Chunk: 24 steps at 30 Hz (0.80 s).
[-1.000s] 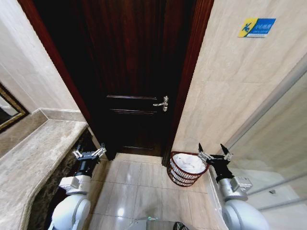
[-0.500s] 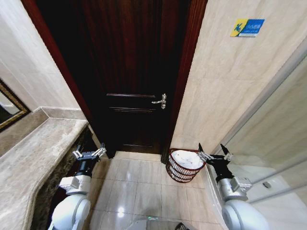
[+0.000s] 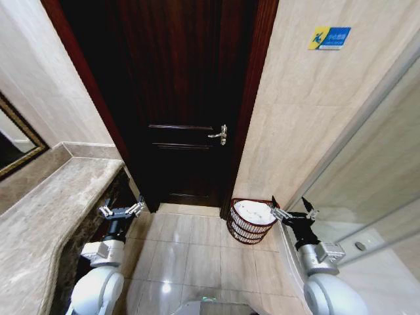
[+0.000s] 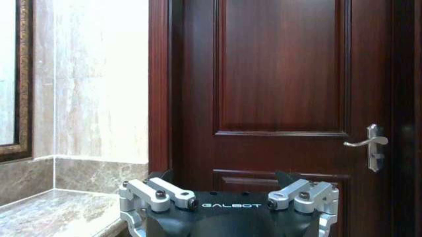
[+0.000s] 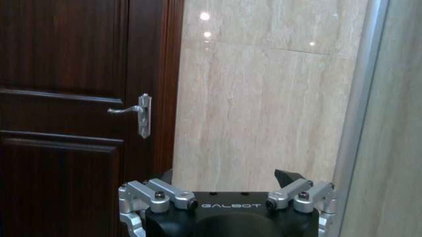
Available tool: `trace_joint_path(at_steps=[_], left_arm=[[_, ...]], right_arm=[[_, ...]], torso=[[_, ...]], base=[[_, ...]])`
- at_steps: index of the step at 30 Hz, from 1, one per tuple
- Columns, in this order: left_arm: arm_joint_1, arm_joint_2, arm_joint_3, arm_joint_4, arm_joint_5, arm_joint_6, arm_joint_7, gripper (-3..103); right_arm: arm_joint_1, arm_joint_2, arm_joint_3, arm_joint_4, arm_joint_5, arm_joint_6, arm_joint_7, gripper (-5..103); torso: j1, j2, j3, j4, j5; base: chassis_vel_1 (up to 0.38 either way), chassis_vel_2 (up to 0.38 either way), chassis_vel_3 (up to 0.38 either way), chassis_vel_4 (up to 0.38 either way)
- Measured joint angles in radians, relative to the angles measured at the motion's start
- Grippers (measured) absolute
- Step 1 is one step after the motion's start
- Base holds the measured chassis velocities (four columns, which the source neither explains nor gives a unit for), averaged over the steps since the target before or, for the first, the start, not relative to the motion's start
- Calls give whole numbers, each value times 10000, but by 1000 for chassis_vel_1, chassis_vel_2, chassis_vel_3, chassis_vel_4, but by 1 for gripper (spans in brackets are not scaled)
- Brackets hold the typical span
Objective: Discard the used towel into the hamper.
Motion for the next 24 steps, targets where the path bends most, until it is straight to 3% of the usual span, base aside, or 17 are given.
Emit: trace_joint_path(at_steps=[24], left_arm=[[0, 1, -1, 0, 0, 0, 0, 100]], right_arm=[[0, 0, 0, 0, 0, 0, -1, 100]], torso=[[0, -3, -2, -1, 0]], base=[[110, -108, -110, 109]])
